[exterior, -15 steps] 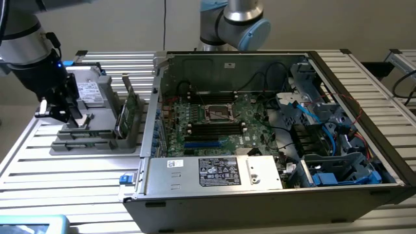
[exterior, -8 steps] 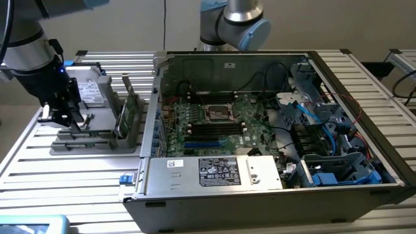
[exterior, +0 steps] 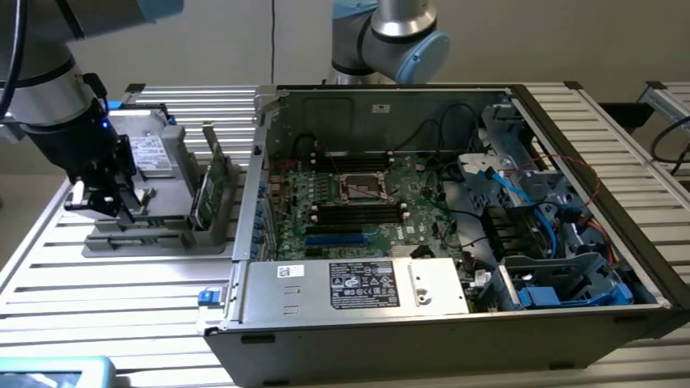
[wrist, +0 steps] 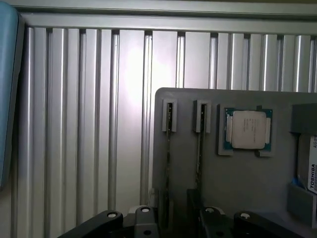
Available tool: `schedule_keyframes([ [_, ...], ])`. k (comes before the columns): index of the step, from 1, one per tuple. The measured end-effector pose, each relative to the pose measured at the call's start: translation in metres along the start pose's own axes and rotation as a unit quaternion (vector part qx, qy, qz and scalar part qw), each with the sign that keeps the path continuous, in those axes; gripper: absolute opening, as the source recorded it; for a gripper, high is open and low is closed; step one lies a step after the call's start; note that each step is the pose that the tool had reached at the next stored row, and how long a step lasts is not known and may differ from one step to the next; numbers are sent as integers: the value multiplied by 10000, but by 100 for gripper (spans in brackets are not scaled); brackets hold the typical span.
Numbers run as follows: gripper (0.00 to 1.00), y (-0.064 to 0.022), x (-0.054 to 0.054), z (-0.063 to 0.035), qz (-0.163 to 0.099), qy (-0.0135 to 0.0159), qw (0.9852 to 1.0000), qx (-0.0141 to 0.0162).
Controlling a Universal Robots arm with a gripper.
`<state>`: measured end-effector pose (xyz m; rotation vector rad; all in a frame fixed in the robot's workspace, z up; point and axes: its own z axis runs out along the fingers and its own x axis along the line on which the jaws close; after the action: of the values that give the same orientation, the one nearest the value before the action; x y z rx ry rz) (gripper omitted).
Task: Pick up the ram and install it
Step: 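Pick up the ram and move it above insertion slot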
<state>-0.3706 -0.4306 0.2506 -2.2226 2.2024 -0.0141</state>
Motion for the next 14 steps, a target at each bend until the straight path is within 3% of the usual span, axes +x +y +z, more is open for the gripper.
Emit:
schedule_keyframes([
  [14, 36, -19, 52, 235, 24, 0, 10000, -8],
])
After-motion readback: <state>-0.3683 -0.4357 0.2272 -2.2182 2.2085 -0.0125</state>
